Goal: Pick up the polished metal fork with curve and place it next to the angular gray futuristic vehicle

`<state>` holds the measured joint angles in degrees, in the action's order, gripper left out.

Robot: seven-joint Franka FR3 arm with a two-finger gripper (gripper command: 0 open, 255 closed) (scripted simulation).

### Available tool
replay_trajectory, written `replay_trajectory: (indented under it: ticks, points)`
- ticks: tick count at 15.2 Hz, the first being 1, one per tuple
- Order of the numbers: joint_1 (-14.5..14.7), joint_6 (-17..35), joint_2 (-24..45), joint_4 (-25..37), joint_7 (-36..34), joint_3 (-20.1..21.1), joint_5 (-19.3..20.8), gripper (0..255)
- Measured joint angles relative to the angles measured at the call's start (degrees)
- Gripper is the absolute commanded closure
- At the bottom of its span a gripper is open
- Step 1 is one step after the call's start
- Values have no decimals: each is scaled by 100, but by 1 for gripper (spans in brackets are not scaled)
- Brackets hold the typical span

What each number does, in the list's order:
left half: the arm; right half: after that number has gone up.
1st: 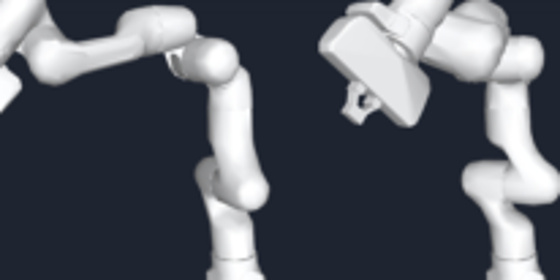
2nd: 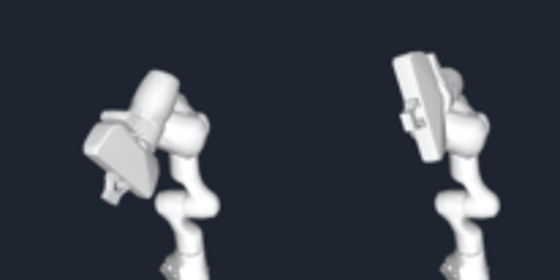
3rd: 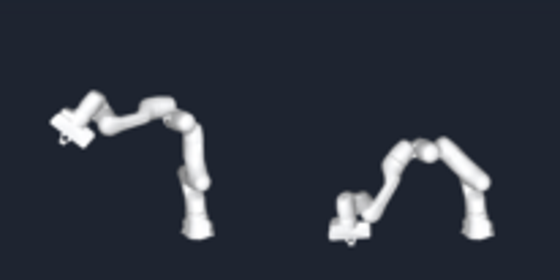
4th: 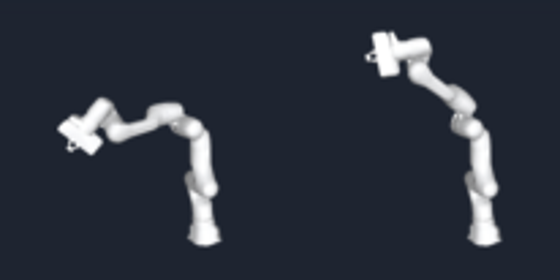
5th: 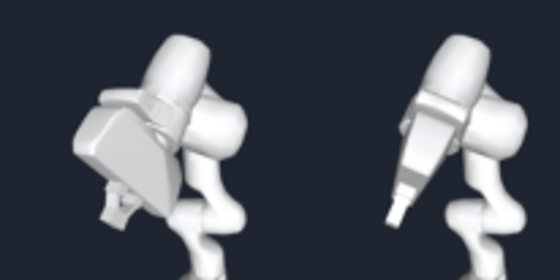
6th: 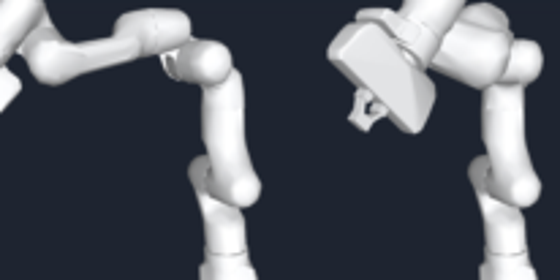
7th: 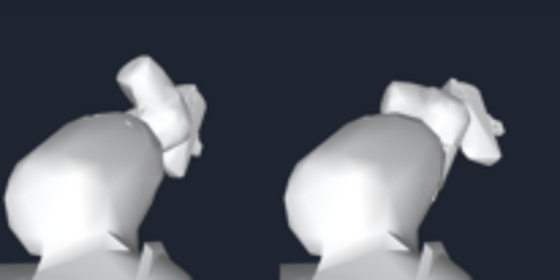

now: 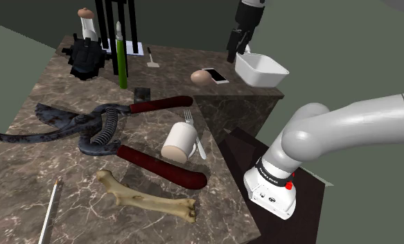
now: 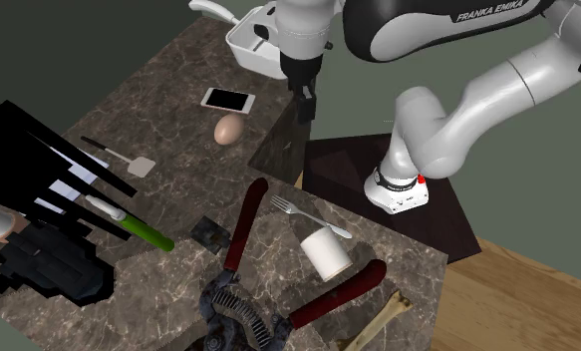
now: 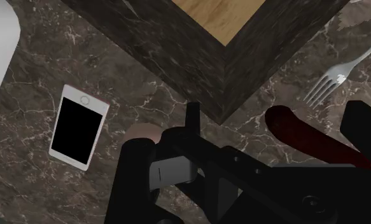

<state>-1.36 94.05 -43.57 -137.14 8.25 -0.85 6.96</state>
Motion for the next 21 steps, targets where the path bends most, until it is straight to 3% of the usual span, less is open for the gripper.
replay_trajectory:
  ticks: [2,7,15,21]
  points:
    - [-12,54,-39,-91,-110,38,-41,0]
    - [-91,690,-268,-928,-1227,442,-466,0]
    - [-93,2124,-89,-2027,-3268,1375,-1368,0]
    - [-155,3460,816,-2273,-4746,2182,-1946,0]
